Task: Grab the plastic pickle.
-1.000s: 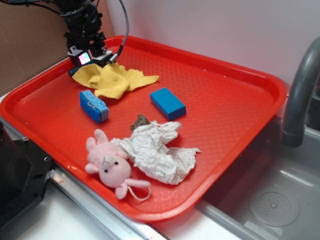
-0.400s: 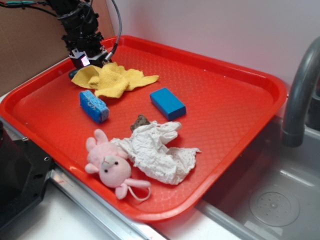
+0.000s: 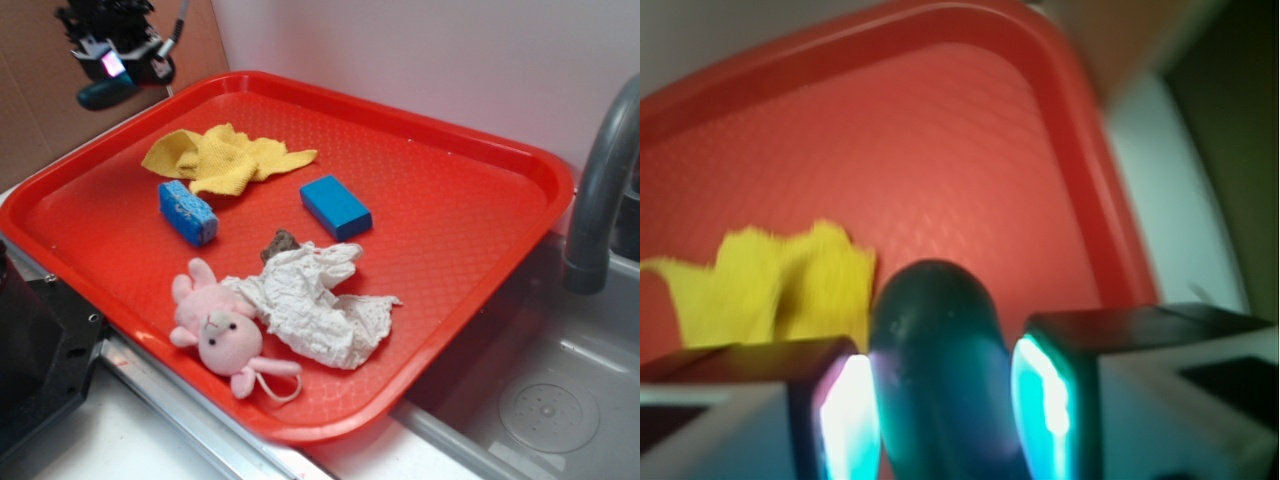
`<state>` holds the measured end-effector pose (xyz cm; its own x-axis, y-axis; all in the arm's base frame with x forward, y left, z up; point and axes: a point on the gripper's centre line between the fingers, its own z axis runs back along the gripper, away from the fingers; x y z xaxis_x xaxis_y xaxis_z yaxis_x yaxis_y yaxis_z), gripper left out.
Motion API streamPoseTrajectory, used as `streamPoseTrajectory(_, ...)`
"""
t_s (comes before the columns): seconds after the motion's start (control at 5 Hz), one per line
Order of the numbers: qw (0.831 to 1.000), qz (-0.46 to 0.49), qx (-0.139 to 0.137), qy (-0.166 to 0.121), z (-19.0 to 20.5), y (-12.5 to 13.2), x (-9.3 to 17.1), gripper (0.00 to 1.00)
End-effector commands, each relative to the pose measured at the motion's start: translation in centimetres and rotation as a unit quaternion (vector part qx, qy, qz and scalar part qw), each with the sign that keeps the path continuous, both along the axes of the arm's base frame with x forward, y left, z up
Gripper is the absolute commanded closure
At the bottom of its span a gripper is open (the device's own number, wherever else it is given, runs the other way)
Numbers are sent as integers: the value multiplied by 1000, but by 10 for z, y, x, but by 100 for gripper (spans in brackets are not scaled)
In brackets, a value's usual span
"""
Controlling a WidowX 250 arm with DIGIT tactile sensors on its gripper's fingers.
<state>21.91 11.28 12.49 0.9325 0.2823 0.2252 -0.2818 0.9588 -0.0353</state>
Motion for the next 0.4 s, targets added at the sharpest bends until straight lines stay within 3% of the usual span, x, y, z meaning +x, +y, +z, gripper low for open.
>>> streamPoseTrajectory(0.0,1000,2,-10,5,95,-42,-16,100)
streamPoseTrajectory(0.2,997,-45,-18,59,95,-50,-15,100)
